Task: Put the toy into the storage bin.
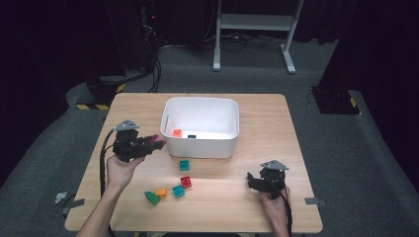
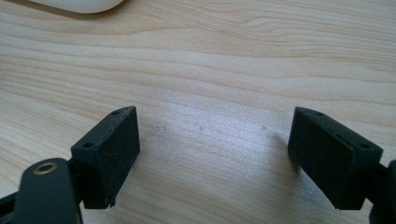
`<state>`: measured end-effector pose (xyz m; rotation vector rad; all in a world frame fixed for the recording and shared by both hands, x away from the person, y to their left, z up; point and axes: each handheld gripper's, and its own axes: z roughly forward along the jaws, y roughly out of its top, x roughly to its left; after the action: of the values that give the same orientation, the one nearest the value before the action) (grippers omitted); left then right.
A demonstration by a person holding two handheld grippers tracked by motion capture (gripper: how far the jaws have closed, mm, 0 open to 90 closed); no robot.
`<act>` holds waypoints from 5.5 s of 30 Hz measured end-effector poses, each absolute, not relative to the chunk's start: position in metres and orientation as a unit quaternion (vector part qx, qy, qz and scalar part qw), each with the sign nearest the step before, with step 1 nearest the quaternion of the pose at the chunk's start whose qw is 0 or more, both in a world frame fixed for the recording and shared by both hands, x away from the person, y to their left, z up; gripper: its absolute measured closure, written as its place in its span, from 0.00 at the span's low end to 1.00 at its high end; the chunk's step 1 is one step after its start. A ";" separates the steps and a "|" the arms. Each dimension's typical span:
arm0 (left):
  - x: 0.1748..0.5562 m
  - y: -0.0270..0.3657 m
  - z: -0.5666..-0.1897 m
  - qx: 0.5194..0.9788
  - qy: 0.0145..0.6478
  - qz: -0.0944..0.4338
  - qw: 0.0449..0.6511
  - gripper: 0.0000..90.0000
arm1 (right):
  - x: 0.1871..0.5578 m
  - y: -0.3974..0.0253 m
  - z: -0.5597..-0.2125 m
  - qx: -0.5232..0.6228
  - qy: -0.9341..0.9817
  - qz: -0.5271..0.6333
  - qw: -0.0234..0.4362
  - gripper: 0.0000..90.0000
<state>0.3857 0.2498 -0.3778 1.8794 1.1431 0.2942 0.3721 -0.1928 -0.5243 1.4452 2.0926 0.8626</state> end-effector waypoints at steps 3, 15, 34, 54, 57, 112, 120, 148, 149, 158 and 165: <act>0.388 0.248 -0.374 0.758 0.460 0.119 0.446 0.65 | 0.372 -0.193 -0.524 0.524 0.759 0.313 0.226 0.18; 0.396 0.242 -0.359 0.757 0.458 0.118 0.452 0.65 | 0.372 -0.193 -0.524 0.524 0.759 0.313 0.226 0.18; 0.418 0.236 -0.338 0.759 0.462 0.138 0.437 0.65 | 0.372 -0.193 -0.524 0.524 0.759 0.313 0.226 0.18; 0.453 0.214 -0.336 0.762 0.466 0.147 0.425 0.65 | 0.372 -0.193 -0.524 0.524 0.759 0.313 0.226 0.18; 0.457 0.210 -0.335 0.762 0.465 0.148 0.425 0.65 | 0.372 -0.193 -0.524 0.524 0.759 0.313 0.226 0.18; 0.482 0.193 -0.360 0.776 0.471 0.154 0.390 0.31 | 0.372 -0.193 -0.524 0.523 0.760 0.313 0.226 0.18; 0.470 0.203 -0.353 0.769 0.468 0.156 0.406 0.27 | 0.372 -0.193 -0.524 0.524 0.760 0.313 0.226 0.18; 0.404 0.250 -0.351 0.754 0.474 0.182 0.416 0.20 | 0.372 -0.193 -0.524 0.524 0.759 0.313 0.226 0.18; 0.401 0.251 -0.353 0.753 0.476 0.182 0.417 0.20 | 0.372 -0.193 -0.524 0.524 0.759 0.313 0.226 0.18; 0.367 0.266 -0.370 0.747 0.485 0.192 0.411 0.17 | 0.372 -0.193 -0.524 0.524 0.759 0.313 0.226 0.18; 0.344 0.275 -0.392 0.746 0.494 0.183 0.408 0.17 | 0.372 -0.193 -0.524 0.524 0.759 0.313 0.226 0.18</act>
<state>0.3439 0.2745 -0.3922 1.8791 1.2449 0.4622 0.3720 -0.1928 -0.5243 1.4442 2.0932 0.8623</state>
